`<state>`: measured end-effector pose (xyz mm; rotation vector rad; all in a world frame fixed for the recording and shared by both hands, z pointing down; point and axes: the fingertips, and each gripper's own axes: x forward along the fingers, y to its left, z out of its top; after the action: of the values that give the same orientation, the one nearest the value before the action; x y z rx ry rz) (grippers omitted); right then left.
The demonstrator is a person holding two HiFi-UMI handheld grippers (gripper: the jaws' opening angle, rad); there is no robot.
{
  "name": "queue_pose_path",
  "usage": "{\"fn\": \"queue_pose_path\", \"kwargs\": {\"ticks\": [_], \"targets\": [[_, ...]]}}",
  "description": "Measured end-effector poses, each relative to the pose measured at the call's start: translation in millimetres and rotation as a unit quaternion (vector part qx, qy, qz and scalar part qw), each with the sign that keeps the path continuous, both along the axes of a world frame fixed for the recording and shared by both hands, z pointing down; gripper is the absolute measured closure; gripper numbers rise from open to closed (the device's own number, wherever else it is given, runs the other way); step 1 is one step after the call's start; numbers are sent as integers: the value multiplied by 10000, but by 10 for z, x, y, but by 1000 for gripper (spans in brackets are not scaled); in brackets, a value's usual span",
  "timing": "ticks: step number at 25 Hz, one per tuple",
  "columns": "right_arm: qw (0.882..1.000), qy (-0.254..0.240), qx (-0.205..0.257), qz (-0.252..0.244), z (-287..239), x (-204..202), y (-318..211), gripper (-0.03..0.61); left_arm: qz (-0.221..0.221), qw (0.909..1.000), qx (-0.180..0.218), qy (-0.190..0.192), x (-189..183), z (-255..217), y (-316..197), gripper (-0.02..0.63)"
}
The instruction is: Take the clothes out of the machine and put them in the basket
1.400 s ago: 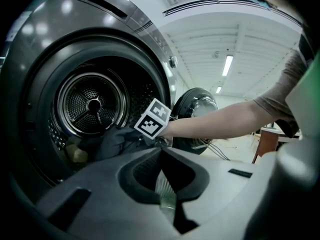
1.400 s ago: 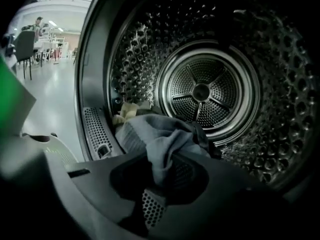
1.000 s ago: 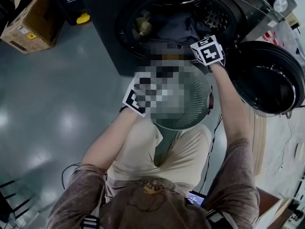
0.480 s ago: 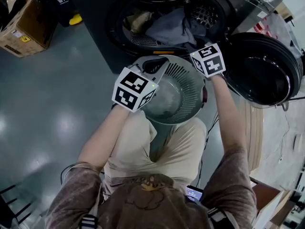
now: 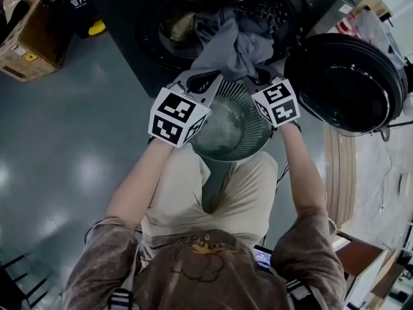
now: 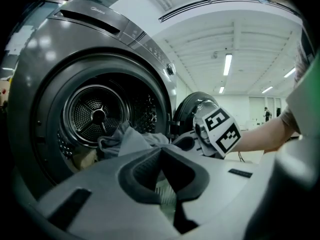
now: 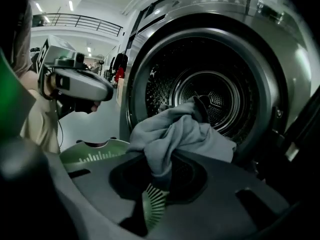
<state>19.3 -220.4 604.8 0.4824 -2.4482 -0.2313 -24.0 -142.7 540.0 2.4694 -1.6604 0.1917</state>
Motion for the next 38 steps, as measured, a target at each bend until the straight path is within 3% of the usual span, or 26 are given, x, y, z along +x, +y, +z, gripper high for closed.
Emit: {"fn": "queue_pose_path", "kwargs": {"ticks": [13, 25, 38], "targets": [[9994, 23, -331, -110, 249, 323, 654, 526, -64, 9998, 138, -103, 61, -69, -2, 606], [9950, 258, -916, -309, 591, 554, 1245, 525, 5, 9998, 181, -95, 175, -92, -33, 606], [9908, 262, -1282, -352, 776, 648, 1532, 522, 22, 9998, 163, -108, 188, -84, -34, 606]]}}
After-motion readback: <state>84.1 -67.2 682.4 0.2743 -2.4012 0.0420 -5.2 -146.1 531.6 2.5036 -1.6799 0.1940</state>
